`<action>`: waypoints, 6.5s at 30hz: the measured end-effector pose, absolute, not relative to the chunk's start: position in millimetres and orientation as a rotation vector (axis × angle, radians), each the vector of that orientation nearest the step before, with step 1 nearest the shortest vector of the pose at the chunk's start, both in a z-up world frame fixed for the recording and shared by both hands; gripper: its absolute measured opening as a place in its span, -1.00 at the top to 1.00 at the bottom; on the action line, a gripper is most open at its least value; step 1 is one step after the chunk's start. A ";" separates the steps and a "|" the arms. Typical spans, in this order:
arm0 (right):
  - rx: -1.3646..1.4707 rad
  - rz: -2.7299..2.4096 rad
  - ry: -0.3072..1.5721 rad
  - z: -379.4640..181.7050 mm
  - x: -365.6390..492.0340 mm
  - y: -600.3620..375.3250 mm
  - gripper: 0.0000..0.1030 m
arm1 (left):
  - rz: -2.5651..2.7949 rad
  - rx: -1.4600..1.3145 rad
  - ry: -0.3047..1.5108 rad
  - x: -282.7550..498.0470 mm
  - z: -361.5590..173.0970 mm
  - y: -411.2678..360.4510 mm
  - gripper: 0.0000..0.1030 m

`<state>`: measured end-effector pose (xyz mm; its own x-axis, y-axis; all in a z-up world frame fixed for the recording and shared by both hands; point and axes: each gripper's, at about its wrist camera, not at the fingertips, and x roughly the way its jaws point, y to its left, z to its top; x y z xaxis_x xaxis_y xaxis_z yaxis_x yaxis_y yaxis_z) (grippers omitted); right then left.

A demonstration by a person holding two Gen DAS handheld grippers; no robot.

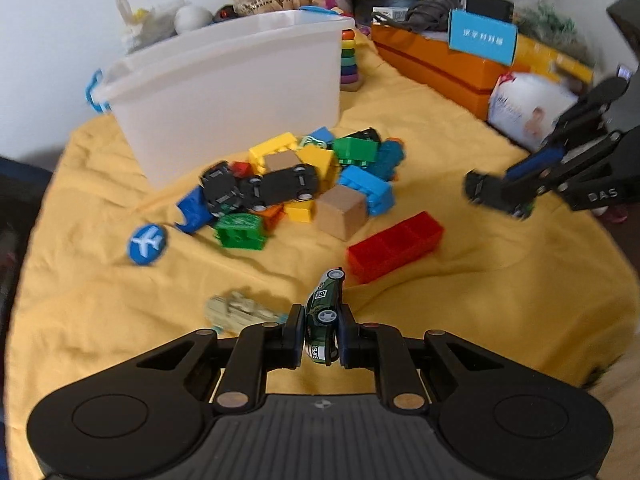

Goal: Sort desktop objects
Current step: 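Grasp the white-green race car with left tool while right grasps green car, then lift both cars over the white bin and open both tools to drop them, then grasp the red-green race car with left tool while right grasps white-red car, then carry both cars over the white bin and open both tools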

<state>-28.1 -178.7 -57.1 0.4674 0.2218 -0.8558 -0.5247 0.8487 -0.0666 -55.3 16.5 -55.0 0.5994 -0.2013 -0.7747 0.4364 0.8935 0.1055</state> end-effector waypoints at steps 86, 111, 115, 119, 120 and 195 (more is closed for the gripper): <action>0.012 0.383 0.606 30.0 148.9 -131.2 0.16 | -0.241 -0.075 0.530 108.5 47.0 89.0 -0.12; -0.672 0.815 0.672 -83.5 38.8 -37.6 0.35 | -0.240 0.004 0.791 24.5 -40.2 79.5 -0.14; -0.669 0.730 0.668 -86.0 52.2 -44.8 0.42 | -0.269 0.034 0.799 43.6 -42.1 71.5 -0.14; -0.540 0.721 0.678 -72.3 55.2 -67.0 0.76 | -0.322 0.109 0.828 63.4 -49.7 58.4 -0.09; -0.505 0.708 0.678 -67.7 54.7 -73.2 0.76 | -0.337 0.142 0.829 67.0 -51.5 53.2 -0.09; -0.296 0.534 0.571 24.4 35.8 -153.5 0.35 | -0.325 0.140 0.541 39.5 60.8 50.4 0.37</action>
